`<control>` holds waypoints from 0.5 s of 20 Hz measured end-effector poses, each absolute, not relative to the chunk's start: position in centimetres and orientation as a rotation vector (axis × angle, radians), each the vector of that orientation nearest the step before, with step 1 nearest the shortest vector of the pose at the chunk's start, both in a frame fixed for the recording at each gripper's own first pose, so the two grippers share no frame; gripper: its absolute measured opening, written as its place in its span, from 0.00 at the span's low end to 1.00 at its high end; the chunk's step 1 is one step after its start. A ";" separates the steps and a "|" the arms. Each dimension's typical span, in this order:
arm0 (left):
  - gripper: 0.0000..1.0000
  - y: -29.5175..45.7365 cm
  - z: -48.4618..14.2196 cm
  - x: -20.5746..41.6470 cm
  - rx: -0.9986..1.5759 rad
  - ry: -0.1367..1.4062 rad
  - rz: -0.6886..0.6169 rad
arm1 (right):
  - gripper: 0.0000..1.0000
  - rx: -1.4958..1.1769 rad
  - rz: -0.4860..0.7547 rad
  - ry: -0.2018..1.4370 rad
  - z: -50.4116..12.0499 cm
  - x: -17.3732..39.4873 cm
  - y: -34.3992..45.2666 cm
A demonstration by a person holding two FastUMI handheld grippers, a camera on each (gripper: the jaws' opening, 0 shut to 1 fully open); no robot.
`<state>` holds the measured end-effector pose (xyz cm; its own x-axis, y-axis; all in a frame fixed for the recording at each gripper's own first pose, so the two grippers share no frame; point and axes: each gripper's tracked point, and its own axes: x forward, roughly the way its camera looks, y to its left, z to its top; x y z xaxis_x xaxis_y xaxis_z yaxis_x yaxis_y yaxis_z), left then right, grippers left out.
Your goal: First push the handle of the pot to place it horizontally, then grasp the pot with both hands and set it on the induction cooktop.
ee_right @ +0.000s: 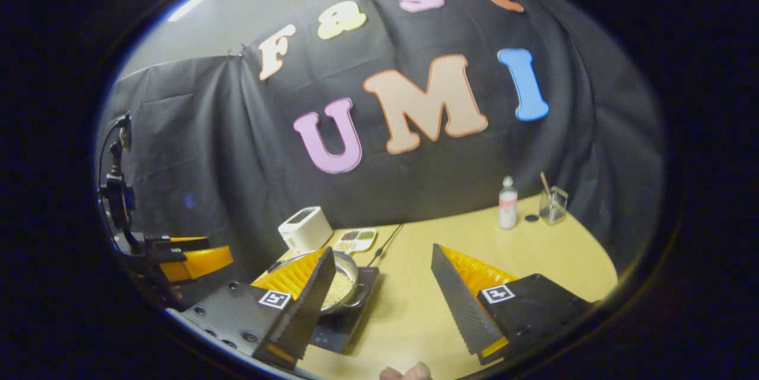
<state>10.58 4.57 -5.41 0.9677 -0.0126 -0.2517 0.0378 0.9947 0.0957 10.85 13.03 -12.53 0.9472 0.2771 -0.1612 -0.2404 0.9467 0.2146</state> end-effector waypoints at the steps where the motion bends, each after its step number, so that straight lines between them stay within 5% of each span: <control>1: 0.98 3.9 -4.2 10.4 0.098 0.217 -0.028 | 0.91 0.167 0.261 0.162 -11.5 10.3 12.2; 10: 1.00 -0.6 1.9 3.6 0.116 0.019 -0.100 | 0.92 0.073 0.162 0.023 -5.2 3.6 8.8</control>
